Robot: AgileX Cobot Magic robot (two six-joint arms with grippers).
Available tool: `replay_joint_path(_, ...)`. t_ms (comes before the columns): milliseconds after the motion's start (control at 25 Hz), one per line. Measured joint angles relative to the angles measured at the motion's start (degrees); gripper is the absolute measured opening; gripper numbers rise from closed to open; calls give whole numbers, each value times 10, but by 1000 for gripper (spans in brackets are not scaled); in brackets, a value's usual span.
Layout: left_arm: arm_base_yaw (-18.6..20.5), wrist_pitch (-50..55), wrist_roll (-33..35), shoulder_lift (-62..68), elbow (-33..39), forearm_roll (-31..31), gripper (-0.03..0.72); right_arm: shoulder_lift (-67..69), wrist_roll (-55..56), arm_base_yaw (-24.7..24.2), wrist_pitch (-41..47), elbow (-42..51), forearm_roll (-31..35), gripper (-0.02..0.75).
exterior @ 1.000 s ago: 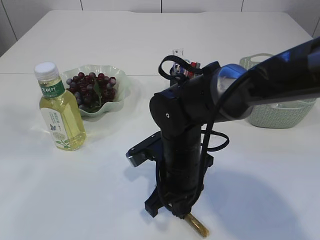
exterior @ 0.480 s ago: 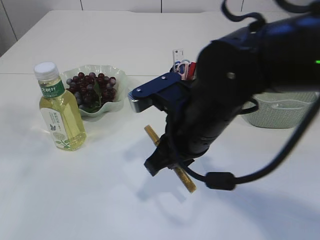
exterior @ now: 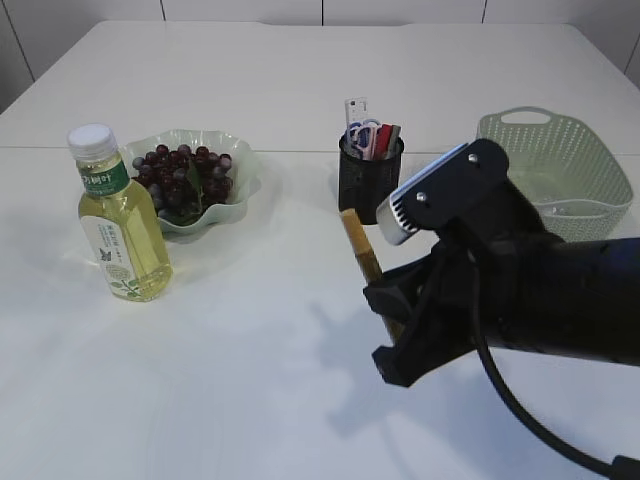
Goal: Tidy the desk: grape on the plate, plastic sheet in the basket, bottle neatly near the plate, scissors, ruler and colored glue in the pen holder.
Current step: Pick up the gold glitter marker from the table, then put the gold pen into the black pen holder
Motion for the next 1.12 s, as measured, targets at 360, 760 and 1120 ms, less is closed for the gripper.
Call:
replay_joint_path(360, 0, 0, 0, 0, 0, 2, 246, 33, -3, -114, -148, -51, -2, 112)
replay_joint_path(760, 0, 0, 0, 0, 0, 50, 246, 205, -26, -166, -180, -272, -4, 111)
replay_joint_path(1120, 0, 0, 0, 0, 0, 75, 246, 321, -28, -202, -177, -390, 13, 111)
